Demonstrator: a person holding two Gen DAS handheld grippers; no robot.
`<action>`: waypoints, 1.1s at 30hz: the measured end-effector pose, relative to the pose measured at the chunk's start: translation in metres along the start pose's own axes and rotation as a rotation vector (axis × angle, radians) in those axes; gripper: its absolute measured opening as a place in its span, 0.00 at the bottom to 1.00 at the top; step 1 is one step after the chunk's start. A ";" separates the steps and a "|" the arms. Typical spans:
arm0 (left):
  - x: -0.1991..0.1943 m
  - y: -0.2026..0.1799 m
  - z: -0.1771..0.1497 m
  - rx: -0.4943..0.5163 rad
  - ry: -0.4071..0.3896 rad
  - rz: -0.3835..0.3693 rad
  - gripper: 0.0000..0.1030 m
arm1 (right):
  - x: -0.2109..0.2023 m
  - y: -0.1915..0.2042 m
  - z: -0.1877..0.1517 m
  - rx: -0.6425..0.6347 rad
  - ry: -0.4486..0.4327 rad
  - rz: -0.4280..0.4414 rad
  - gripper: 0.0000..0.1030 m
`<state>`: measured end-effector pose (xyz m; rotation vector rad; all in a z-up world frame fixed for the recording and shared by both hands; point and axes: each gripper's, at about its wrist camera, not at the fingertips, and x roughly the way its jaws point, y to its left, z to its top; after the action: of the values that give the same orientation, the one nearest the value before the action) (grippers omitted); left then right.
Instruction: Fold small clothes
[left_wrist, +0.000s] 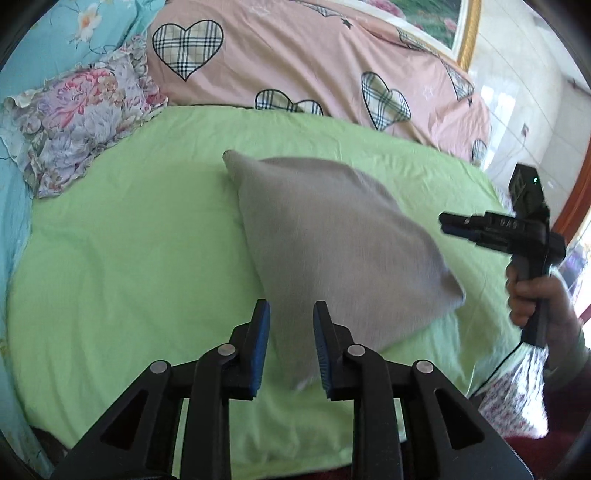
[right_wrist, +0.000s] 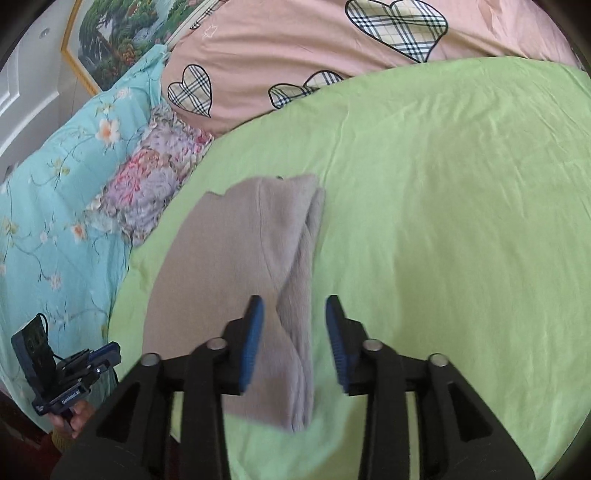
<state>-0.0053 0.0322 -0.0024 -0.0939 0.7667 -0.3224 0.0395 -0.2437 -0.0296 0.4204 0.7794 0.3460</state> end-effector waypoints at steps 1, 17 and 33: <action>0.006 -0.001 0.007 -0.020 -0.006 -0.005 0.27 | 0.009 0.001 0.005 0.013 0.006 0.019 0.38; 0.052 -0.017 0.047 -0.033 0.020 -0.114 0.38 | 0.044 0.014 0.042 0.073 -0.026 0.136 0.08; 0.067 -0.018 0.044 0.017 0.053 -0.132 0.36 | 0.072 0.006 0.021 -0.003 0.067 -0.060 0.09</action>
<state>0.0660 -0.0077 -0.0116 -0.1211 0.8122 -0.4584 0.1018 -0.2106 -0.0566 0.3834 0.8552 0.3063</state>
